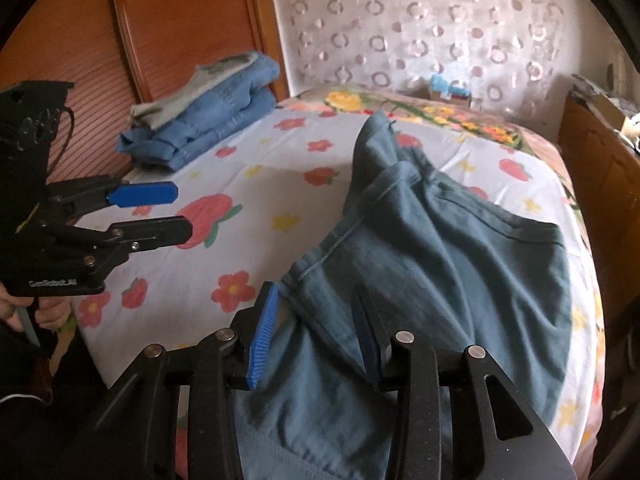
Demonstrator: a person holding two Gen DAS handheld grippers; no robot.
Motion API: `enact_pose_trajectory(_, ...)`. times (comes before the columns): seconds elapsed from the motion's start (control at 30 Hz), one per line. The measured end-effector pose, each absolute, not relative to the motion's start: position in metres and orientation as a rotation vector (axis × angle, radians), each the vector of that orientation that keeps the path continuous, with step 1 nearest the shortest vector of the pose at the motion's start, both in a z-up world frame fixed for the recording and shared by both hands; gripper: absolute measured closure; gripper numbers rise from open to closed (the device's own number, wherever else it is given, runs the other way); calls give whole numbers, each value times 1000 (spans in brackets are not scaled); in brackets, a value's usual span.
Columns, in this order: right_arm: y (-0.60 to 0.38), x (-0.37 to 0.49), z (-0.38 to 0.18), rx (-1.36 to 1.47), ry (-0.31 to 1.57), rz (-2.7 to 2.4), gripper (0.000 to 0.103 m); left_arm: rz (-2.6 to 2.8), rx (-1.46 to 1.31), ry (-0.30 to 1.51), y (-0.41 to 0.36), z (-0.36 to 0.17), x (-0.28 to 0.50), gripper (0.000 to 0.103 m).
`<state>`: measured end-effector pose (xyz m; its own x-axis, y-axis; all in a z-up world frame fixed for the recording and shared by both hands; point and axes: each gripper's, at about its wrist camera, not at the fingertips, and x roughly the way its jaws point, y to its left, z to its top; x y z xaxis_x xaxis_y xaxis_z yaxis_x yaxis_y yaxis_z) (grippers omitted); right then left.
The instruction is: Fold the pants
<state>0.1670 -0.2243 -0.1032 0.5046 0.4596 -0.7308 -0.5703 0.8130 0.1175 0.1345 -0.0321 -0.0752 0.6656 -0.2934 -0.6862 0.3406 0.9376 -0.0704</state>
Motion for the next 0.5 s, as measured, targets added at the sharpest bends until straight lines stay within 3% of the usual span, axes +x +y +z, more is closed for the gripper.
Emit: enact_pose_trajectory(0.5,-203,178,-120,-261,869,629,59,-365,46,805,-27,-89,141,49)
